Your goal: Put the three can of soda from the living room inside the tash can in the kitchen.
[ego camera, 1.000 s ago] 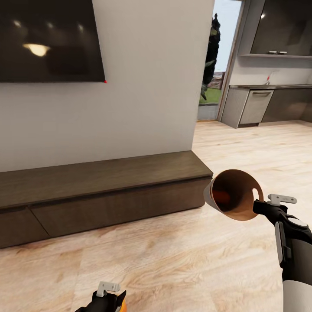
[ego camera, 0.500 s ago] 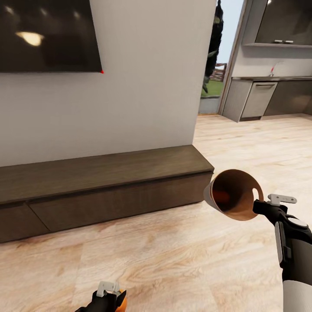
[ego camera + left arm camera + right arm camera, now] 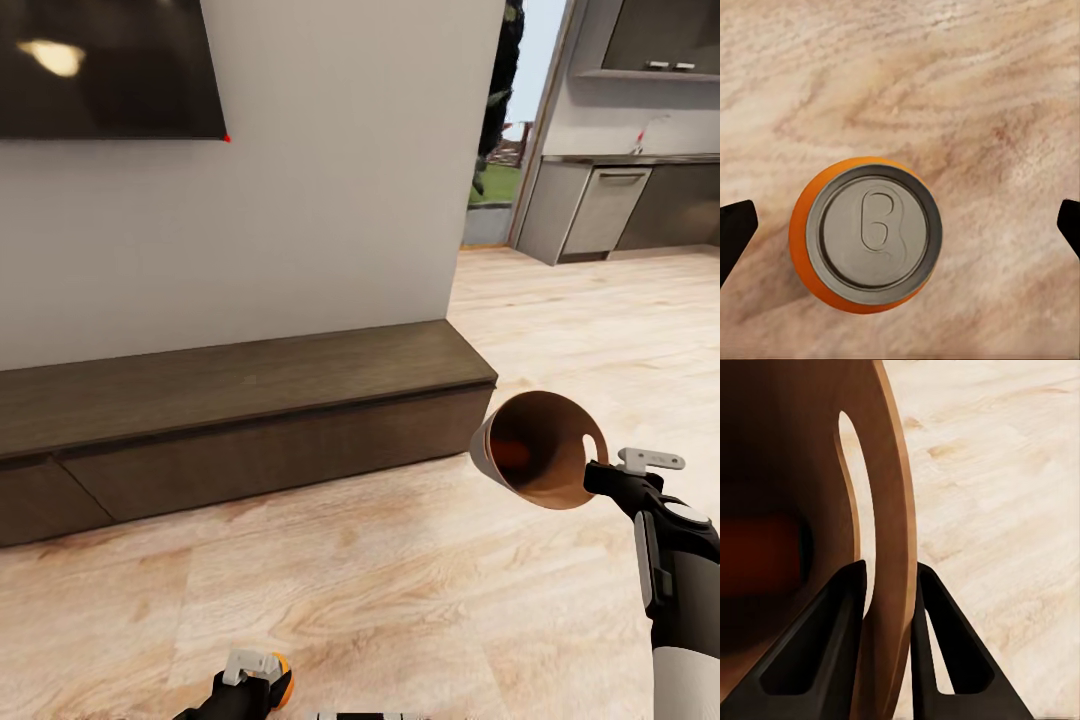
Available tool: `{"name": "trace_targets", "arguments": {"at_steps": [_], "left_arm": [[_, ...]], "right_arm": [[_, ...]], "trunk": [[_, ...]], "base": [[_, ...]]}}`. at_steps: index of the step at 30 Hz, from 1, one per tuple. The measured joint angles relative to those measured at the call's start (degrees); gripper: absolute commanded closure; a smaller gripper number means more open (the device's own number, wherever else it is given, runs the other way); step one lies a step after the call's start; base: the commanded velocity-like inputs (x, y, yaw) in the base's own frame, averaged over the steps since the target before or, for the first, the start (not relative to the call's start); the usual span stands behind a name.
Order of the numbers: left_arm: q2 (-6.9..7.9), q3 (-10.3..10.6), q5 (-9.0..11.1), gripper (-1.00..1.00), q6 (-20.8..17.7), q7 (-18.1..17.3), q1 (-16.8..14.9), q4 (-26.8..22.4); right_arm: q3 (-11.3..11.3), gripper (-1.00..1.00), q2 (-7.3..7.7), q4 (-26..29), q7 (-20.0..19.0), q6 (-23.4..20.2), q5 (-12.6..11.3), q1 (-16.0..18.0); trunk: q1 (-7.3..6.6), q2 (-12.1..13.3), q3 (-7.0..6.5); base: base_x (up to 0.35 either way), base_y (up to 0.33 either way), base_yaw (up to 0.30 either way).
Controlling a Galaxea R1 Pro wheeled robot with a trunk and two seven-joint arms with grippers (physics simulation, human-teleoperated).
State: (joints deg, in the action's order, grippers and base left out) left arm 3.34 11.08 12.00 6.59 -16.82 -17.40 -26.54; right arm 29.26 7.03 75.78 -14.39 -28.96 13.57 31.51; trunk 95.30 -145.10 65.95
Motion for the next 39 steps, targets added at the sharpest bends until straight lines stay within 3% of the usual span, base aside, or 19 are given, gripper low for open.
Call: {"name": "trace_targets", "arguments": {"at_steps": [11, 26, 39], "left_arm": [[0.00, 0.0, 0.0, -1.00, 0.4, 0.0, 0.0, 0.0], [0.00, 0.0, 0.1, -1.00, 0.7, 0.0, 0.0, 0.0], [0.00, 0.0, -0.1, -1.00, 0.7, 0.6, 0.0, 0.0]], "right_arm": [[0.0, 1.00, 0.00, 0.0, 0.0, 0.0, 0.0, 0.0], [0.0, 1.00, -0.14, 0.0, 0.0, 0.0, 0.0, 0.0], [-0.1, 1.00, -0.17, 0.0, 0.0, -0.1, 0.1, 0.0]], "trunk": [[0.00, 0.0, 0.01], [0.00, 0.0, 0.01], [0.00, 0.0, 0.01]], "base": [[0.002, 0.001, 0.000], [0.097, 0.130, 0.000], [0.003, -0.100, 0.000]]}}
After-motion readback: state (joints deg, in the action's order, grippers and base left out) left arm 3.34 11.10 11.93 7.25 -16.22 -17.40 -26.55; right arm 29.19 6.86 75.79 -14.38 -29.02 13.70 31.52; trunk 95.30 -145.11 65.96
